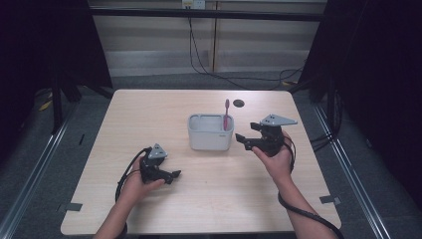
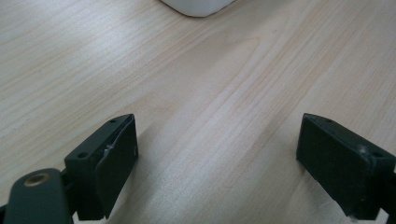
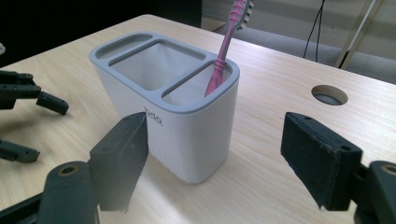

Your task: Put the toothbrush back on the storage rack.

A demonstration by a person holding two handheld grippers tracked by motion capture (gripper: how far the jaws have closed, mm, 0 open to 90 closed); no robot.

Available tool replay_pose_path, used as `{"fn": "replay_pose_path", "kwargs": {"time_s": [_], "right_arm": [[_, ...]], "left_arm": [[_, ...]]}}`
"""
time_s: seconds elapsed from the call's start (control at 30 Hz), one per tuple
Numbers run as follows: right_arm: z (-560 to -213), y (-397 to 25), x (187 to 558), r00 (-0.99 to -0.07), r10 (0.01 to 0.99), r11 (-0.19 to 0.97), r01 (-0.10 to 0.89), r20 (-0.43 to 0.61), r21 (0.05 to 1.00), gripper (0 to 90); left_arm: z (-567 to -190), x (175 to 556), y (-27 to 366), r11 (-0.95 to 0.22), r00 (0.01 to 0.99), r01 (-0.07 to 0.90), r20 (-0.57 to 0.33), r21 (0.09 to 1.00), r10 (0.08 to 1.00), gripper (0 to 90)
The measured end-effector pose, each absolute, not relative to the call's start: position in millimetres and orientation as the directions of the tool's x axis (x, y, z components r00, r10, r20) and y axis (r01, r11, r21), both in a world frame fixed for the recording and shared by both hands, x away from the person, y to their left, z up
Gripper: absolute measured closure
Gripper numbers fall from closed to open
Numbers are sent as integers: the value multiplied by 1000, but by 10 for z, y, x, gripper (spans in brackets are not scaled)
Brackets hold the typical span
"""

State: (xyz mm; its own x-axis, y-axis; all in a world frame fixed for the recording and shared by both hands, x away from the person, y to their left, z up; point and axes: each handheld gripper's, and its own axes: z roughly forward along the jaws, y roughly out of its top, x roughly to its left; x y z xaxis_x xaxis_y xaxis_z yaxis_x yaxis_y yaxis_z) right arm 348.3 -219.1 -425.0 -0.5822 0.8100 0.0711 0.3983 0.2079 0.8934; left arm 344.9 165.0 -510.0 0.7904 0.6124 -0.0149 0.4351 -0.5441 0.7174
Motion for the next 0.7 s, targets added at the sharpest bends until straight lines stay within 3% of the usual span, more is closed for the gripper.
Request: {"fn": "replay_pose_path", "kwargs": {"time_s": [0.7], "right_arm": [[-4318, -2331, 3366, -649, 758, 289, 421, 62, 860, 187]], "left_arm": [[-5099, 3452, 1652, -547, 792, 431, -9, 717, 611, 124]]}}
